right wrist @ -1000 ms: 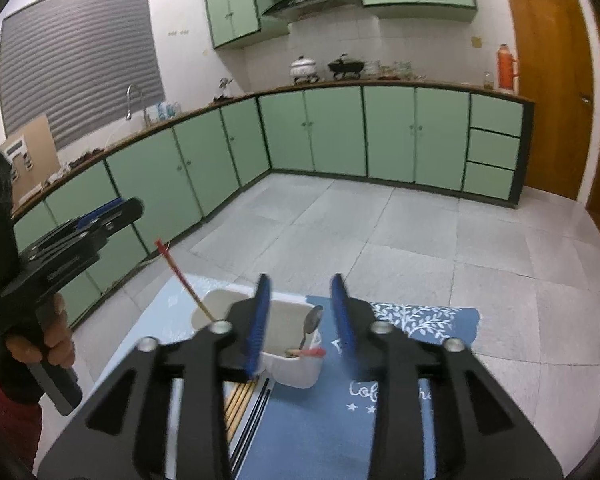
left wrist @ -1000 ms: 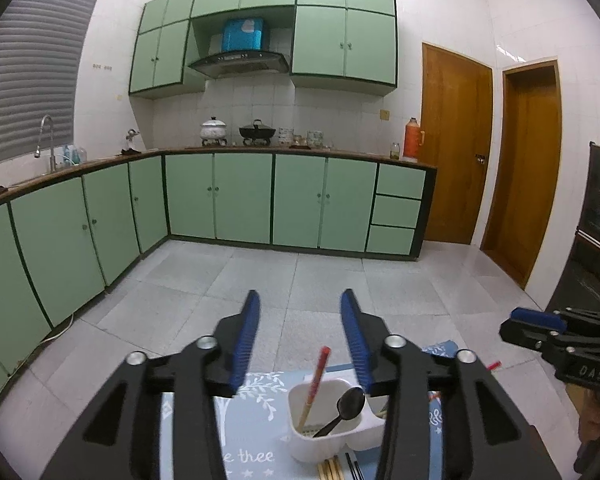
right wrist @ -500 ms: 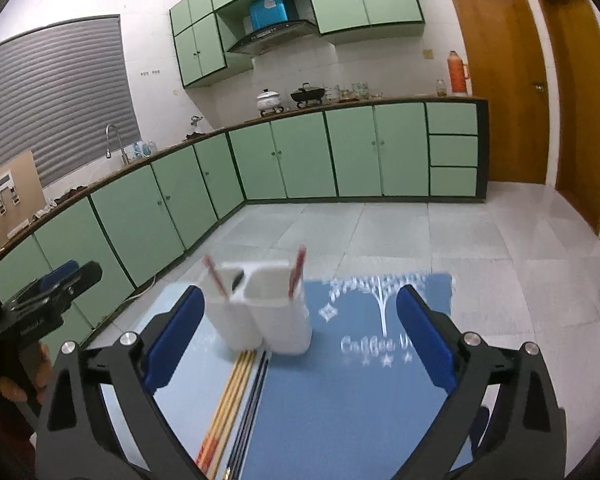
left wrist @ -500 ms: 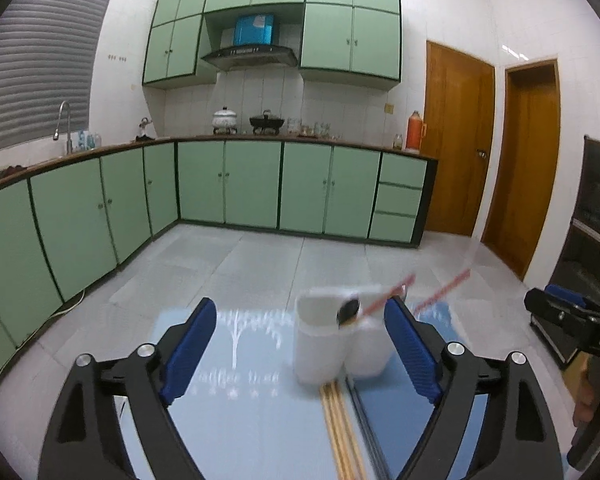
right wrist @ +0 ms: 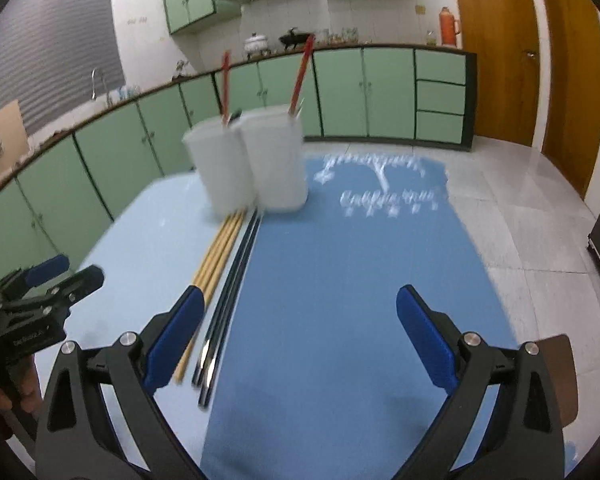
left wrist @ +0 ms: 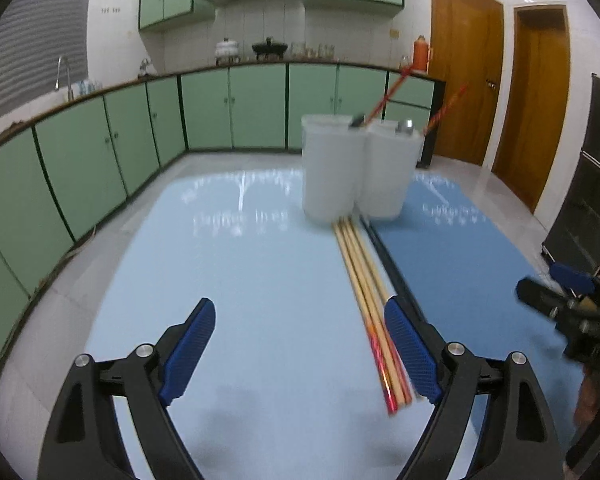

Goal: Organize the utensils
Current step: 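Open both grippers and move back over the remaining chopsticks, then grasp a black chopstick with the right gripper and pull it from the pile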

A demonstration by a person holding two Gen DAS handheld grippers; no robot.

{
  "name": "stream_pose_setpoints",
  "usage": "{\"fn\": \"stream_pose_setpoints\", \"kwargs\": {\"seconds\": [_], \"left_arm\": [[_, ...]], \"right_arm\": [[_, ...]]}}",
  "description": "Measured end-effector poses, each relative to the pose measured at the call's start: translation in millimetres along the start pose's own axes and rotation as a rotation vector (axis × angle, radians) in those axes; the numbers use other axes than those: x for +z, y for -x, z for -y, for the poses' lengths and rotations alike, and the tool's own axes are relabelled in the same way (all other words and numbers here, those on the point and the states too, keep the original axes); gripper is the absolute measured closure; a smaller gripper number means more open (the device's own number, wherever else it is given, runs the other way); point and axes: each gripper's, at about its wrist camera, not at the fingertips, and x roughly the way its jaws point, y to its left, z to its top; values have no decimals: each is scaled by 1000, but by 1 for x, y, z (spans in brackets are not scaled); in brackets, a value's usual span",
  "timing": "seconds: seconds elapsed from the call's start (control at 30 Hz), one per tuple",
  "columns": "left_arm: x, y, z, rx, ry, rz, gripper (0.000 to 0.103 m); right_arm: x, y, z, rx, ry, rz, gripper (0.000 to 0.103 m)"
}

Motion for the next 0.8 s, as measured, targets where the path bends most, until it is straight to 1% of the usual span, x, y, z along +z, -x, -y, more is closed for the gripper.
{"fn": "stream_pose_setpoints", "kwargs": {"seconds": [0.07,0.1,0.2,0.3,0.43,0.6,0.7,0.77,0.8], "left_arm": [[-9,-1,2,1,-1,-16,19],[-14,-1,4,3,-6,-20,19],[-25,-3,5,5,-12,-36,19],[-33,-3,6,4,-15,-54,21],[-39,-2,2,11,-18,-67,24],[-44,0,-8,29,-3,-81,31],[-46,0,-11,35,1,-89,32],[-48,0,-12,35,6,-92,32],[-48,0,-12,33,9,-94,32]], "right_arm": [[-13,-1,-11,4,28,-15,15],[-18,-2,-16,5,37,-22,19],[-31,-3,-26,9,47,-35,22],[-41,-5,-32,13,55,-50,29],[-48,-7,-37,14,60,-70,37],[-53,-8,-45,20,81,-83,48],[-57,-10,-50,16,100,-94,55],[-59,-12,-53,17,109,-106,62],[-59,-13,-54,21,113,-108,62]]}}
